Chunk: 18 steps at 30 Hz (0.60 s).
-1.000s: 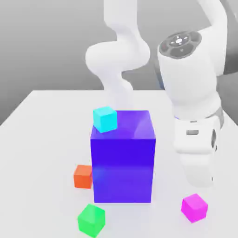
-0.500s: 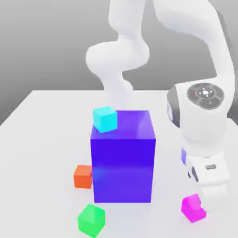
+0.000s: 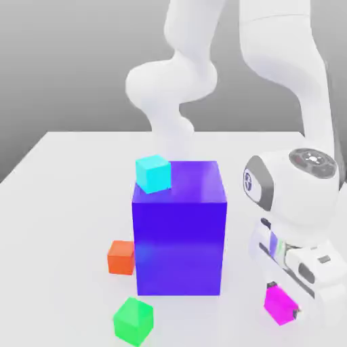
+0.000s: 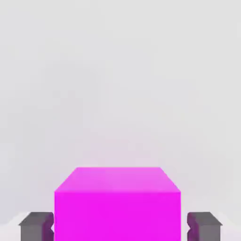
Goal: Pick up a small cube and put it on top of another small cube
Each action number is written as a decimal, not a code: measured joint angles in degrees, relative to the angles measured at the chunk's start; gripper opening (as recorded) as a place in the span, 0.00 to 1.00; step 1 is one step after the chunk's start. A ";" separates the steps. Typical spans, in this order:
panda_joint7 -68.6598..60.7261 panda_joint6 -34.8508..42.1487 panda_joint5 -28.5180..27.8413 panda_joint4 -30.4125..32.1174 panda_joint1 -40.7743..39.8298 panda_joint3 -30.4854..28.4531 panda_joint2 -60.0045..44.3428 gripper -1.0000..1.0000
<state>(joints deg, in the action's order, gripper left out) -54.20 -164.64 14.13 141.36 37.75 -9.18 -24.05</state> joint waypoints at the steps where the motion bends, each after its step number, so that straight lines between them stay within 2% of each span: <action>1: -0.01 0.06 0.01 0.00 0.00 0.00 0.00 0.00; 3: -0.06 -0.10 0.04 -0.02 -0.04 0.06 -0.12 0.00; 8: 3.75 6.66 -4.97 1.95 2.84 -3.93 8.66 0.00; 10: 5.75 8.29 -6.01 1.82 2.71 -5.79 9.18 0.00; 18: 11.91 14.18 -8.19 -4.54 1.25 -11.38 5.92 0.00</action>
<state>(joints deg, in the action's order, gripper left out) -42.29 -150.46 5.93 136.82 39.00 -20.57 -18.13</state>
